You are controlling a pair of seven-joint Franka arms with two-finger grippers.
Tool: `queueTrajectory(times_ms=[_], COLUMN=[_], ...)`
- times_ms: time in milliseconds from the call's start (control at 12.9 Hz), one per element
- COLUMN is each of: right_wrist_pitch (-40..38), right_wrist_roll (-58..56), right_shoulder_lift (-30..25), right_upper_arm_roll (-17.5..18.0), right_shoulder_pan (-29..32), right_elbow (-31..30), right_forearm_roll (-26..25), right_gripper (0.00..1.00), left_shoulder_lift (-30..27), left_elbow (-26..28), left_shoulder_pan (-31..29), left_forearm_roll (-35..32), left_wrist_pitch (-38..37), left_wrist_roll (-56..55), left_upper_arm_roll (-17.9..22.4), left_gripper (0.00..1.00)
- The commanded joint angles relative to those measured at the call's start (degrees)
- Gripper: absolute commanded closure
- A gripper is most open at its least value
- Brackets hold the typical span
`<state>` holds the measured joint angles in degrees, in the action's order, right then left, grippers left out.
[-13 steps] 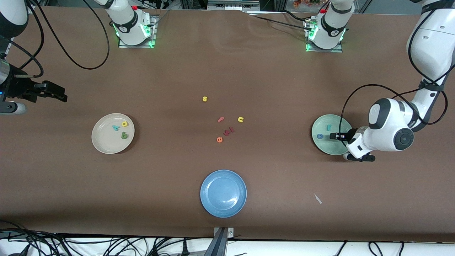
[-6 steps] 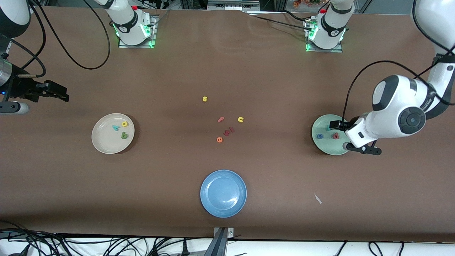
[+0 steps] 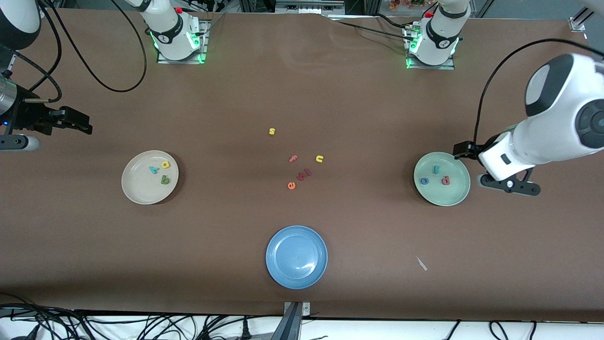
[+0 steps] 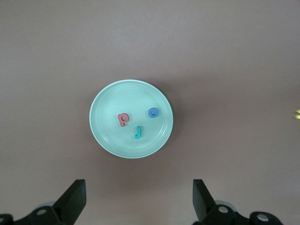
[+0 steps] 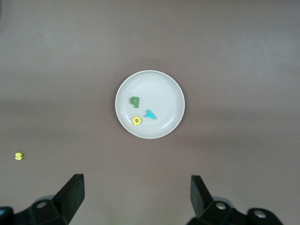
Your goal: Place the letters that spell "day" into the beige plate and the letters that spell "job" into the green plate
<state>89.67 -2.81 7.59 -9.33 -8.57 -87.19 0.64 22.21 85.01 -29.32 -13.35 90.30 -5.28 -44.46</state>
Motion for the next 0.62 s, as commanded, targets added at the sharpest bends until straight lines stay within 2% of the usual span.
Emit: queueTrajectory(times_ms=[0,78,233,466,543], right_wrist_pitch=[-0.99,-0.99,-0.99,-1.08,-0.99], right_wrist_roll=[-0.26,-0.18,-0.18,-0.18,-0.18], right_shoulder_lift=[-0.30,-0.30,-0.21,-0.21,-0.12], right_upper_arm_roll=[-0.07,-0.07,-0.16,-0.16,-0.16], right_shoulder_pan=[-0.04,0.04,0.04,0.04,0.22], right_elbow=[0.44,0.44,0.44,0.44,0.44], right_forearm_roll=[-0.20,-0.20,-0.20,-0.20,-0.20], right_gripper=[0.00,0.00,0.00,0.00,0.00], left_shoulder_lift=[-3.48,-5.75,-8.40,-10.95,-11.48], left_elbow=[-0.90,-0.55,-0.46,1.11,1.90], left_shoulder_pan=[2.50,4.86,10.83,15.85,18.83], left_forearm_roll=[-0.36,-0.27,0.60,8.94,9.39], left_wrist_pitch=[-1.62,-1.62,-1.80,-1.36,-1.27], left_wrist_roll=[1.06,2.19,8.05,15.10,16.08], left_upper_arm_roll=[1.21,3.57,10.76,22.01,26.40], left_gripper=[0.00,0.00,0.00,0.00,0.00])
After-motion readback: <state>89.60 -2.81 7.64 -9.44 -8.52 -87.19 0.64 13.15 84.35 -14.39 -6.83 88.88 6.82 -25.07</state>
